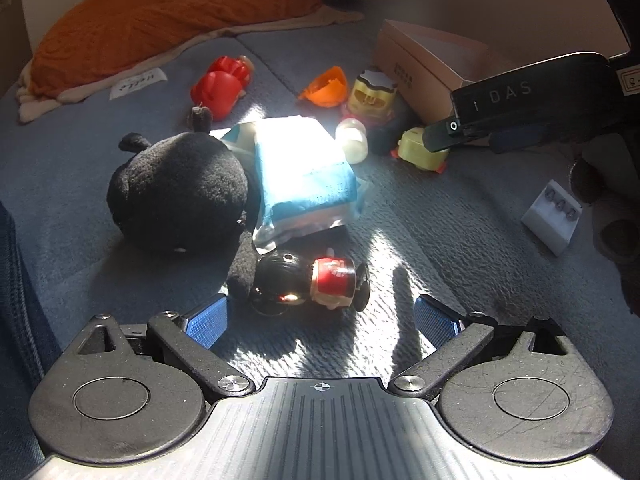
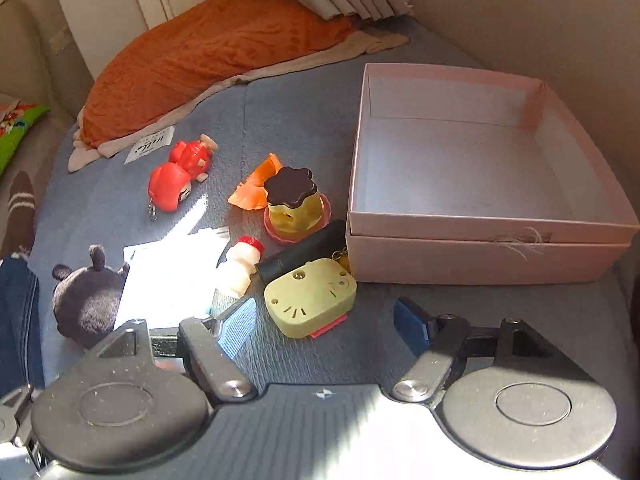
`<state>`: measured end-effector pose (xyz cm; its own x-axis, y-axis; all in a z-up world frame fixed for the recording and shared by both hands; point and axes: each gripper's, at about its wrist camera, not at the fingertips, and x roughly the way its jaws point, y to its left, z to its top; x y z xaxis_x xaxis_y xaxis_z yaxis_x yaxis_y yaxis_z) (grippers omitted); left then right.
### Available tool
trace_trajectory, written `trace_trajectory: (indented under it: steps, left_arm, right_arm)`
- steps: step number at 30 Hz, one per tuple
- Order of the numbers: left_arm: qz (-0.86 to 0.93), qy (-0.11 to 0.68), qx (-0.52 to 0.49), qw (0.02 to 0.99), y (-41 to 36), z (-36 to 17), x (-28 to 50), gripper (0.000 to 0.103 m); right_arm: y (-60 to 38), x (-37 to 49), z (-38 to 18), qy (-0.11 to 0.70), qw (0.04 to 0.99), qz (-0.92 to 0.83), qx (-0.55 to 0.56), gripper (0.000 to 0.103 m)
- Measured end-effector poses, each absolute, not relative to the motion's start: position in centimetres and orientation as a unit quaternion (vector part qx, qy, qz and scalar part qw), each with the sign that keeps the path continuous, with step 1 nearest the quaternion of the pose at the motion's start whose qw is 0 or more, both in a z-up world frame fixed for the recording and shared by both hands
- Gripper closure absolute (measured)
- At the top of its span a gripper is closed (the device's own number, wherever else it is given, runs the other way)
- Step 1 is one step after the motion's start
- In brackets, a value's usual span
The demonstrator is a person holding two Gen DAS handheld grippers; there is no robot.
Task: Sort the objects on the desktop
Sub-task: 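Lift the charger with the right tool and carry it toward the pink box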
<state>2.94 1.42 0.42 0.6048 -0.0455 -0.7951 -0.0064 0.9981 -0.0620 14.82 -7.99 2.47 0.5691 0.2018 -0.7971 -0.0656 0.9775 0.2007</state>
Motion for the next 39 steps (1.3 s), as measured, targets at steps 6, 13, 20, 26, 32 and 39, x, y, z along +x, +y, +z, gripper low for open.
trace_trajectory:
  steps: [6,13,20,26,32,39]
  left_arm:
    - [-0.013,0.454,-0.024,0.891,1.4,-0.2,3.2,0.002]
    - [-0.026,0.453,-0.015,0.891,0.8,-0.3,3.2,0.002]
    - [-0.025,0.446,-0.013,0.895,0.8,0.1,2.9,0.002]
    - [-0.023,0.446,-0.008,0.895,0.6,0.0,2.9,0.002]
    - [-0.019,0.448,-0.006,0.894,0.8,-0.1,2.9,0.002]
    - [-0.020,0.446,-0.011,0.895,1.0,-0.1,2.9,0.002]
  right_arm:
    - [-5.2,14.8,2.3,0.458,0.884,0.093,0.027,0.047]
    - [-5.8,10.9,4.2,0.462,0.861,0.211,-0.017,0.042]
    - [-10.3,5.4,5.5,0.405,0.873,0.185,-0.199,0.010]
    - [-15.2,6.0,3.0,0.451,0.867,0.144,-0.154,0.001]
    - [-14.1,7.9,1.1,0.482,0.859,0.131,-0.110,0.000]
    - [-14.8,6.7,3.3,0.449,0.875,0.153,-0.094,0.000]
